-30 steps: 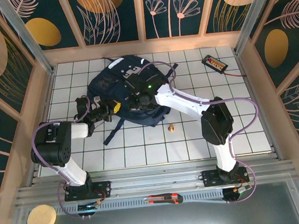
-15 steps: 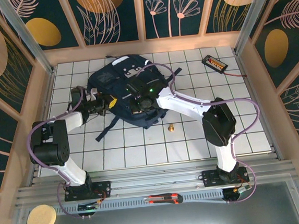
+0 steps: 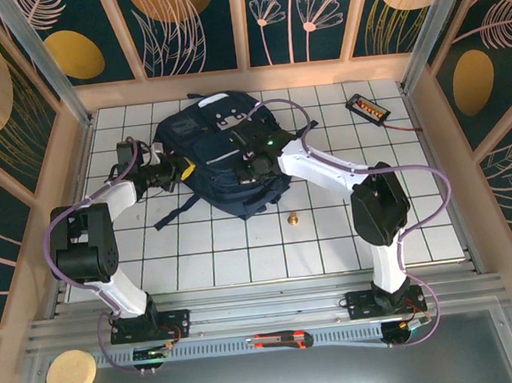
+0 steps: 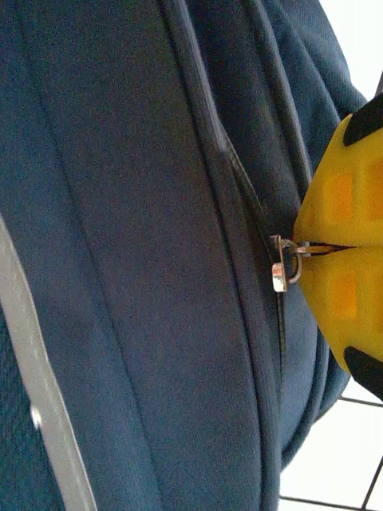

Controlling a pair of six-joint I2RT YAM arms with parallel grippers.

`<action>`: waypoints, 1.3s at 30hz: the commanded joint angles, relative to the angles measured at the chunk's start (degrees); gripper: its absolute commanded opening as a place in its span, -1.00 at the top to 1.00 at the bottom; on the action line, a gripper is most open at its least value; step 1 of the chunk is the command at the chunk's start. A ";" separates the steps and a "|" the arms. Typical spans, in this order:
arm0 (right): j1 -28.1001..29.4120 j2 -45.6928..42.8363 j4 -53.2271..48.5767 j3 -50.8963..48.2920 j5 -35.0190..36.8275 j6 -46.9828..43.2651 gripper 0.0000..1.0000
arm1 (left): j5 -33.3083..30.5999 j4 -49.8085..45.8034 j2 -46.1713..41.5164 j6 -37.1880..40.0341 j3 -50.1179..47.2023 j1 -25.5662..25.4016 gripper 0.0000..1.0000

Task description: Pack the student bag

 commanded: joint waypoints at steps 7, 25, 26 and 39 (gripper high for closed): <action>-0.72 -3.92 -3.11 -2.10 -3.81 -3.32 1.00 | -3.93 3.55 2.10 0.43 1.02 3.16 1.00; 3.76 8.89 -0.39 11.86 -14.13 8.78 1.00 | -9.24 -9.50 20.46 6.90 30.89 4.22 -0.97; 3.68 9.83 -1.34 13.01 -13.86 8.59 1.00 | -9.58 -9.80 19.50 7.39 30.27 4.74 -0.97; 1.73 10.55 -2.19 14.33 -13.92 6.49 1.00 | -4.88 3.20 -1.92 -3.88 5.00 6.62 -0.98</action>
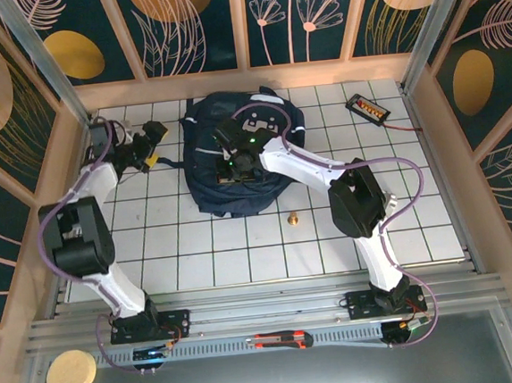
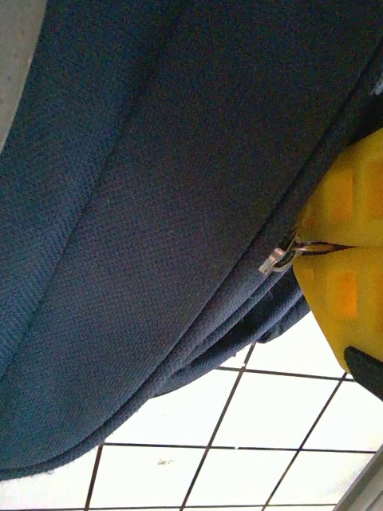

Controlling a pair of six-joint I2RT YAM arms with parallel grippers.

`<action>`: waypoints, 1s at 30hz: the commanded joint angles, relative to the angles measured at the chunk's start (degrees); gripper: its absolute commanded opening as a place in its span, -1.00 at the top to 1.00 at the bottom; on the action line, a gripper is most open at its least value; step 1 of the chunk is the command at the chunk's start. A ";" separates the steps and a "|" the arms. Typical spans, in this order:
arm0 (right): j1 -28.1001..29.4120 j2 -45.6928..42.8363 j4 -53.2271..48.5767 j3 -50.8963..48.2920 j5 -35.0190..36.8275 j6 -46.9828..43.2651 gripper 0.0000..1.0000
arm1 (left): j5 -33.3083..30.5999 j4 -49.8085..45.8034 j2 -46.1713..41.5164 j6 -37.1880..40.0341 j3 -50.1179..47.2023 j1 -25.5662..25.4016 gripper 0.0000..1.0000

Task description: Pack the student bag

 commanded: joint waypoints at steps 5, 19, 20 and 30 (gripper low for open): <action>-0.34 -0.41 -2.81 2.07 -1.30 -1.04 1.00 | 9.07 17.44 -9.98 -16.32 -13.26 -2.52 -0.98; -0.68 -2.68 -7.78 11.41 -0.25 0.10 1.00 | 8.61 17.16 -15.44 -19.65 -20.14 -8.74 -0.98; -0.69 -2.46 -8.49 12.80 -0.24 0.17 1.00 | 8.56 16.87 -15.53 -19.86 -20.14 -9.04 -0.98; -0.71 -1.75 -11.81 19.98 -0.59 0.74 1.00 | 9.19 29.72 -14.89 -31.25 -23.00 -10.70 -0.82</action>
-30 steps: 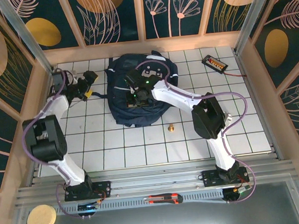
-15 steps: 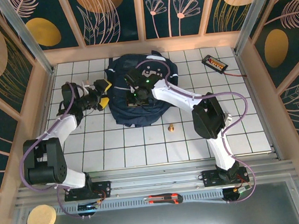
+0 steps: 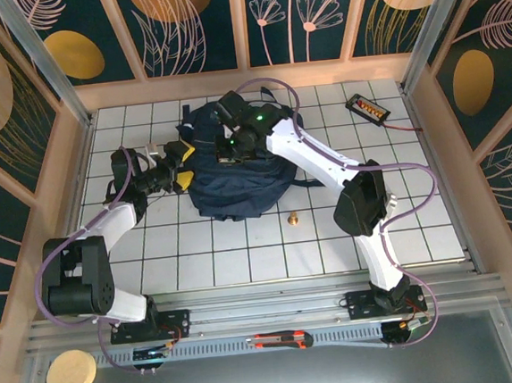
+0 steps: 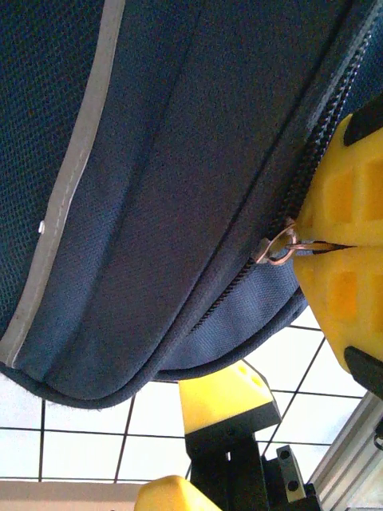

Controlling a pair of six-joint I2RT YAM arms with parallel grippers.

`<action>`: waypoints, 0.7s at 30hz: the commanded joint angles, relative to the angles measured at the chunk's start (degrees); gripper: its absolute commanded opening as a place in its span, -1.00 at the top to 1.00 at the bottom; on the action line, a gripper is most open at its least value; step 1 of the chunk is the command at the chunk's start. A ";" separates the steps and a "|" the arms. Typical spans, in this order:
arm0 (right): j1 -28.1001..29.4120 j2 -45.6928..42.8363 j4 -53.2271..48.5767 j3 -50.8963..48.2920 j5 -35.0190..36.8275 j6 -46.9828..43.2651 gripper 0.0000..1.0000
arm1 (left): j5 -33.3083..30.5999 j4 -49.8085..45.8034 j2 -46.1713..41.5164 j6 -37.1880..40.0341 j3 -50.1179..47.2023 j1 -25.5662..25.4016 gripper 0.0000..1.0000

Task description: Pack the student bag

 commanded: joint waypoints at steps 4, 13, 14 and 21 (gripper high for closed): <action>0.76 -2.13 1.52 3.76 -1.10 0.88 1.00 | 1.21 4.81 0.59 -6.20 1.09 -2.37 -0.58; 1.45 -2.09 2.71 3.98 -1.27 1.87 1.00 | 1.25 1.09 1.44 -3.63 0.87 -2.84 -0.16; 1.68 -2.03 2.63 3.91 -1.19 1.85 1.00 | 1.26 0.99 1.62 -3.54 0.94 -2.88 -0.05; 2.38 -2.45 1.99 2.46 -0.13 1.31 1.00 | 1.06 3.80 3.21 -4.33 0.47 -2.84 0.68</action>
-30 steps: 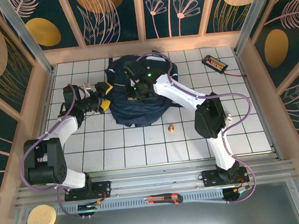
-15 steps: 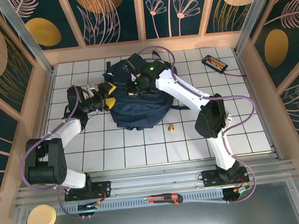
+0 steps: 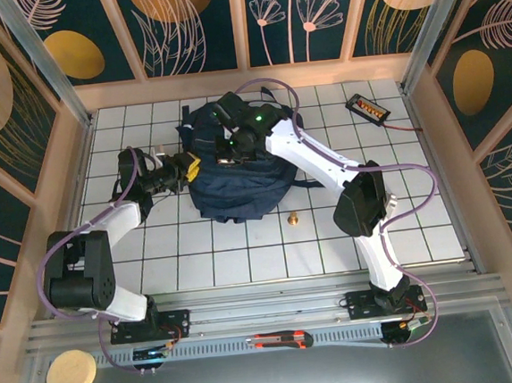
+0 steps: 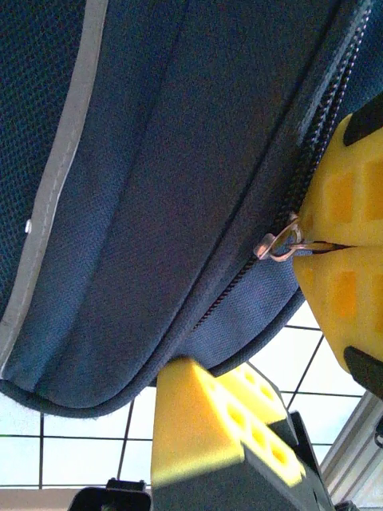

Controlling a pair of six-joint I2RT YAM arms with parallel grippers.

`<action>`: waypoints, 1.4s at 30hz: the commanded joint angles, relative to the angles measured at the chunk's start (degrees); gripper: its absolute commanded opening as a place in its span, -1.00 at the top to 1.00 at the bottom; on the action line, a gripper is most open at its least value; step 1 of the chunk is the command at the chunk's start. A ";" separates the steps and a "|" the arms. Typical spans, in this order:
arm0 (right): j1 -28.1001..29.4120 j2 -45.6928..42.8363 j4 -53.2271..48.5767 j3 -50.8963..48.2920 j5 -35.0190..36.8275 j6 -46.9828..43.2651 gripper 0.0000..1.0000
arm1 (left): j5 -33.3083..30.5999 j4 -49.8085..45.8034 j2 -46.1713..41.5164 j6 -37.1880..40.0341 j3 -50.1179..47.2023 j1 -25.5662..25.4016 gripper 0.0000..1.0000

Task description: Pack the student bag

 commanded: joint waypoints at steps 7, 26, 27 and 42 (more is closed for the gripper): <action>1.71 -4.19 3.46 -2.04 -0.08 0.05 1.00 | 1.45 15.37 3.01 -9.00 -2.87 -0.68 1.00; -0.60 -15.46 8.63 -21.96 1.62 0.75 1.00 | -0.60 -3.12 3.03 3.53 2.27 3.76 1.00; -0.65 -15.49 8.83 -22.07 1.45 0.68 1.00 | -0.77 -3.84 3.02 4.14 2.54 3.72 1.00; -1.06 -15.62 9.58 -25.03 0.03 -2.01 1.00 | -3.18 -23.62 6.72 18.31 15.21 4.68 1.00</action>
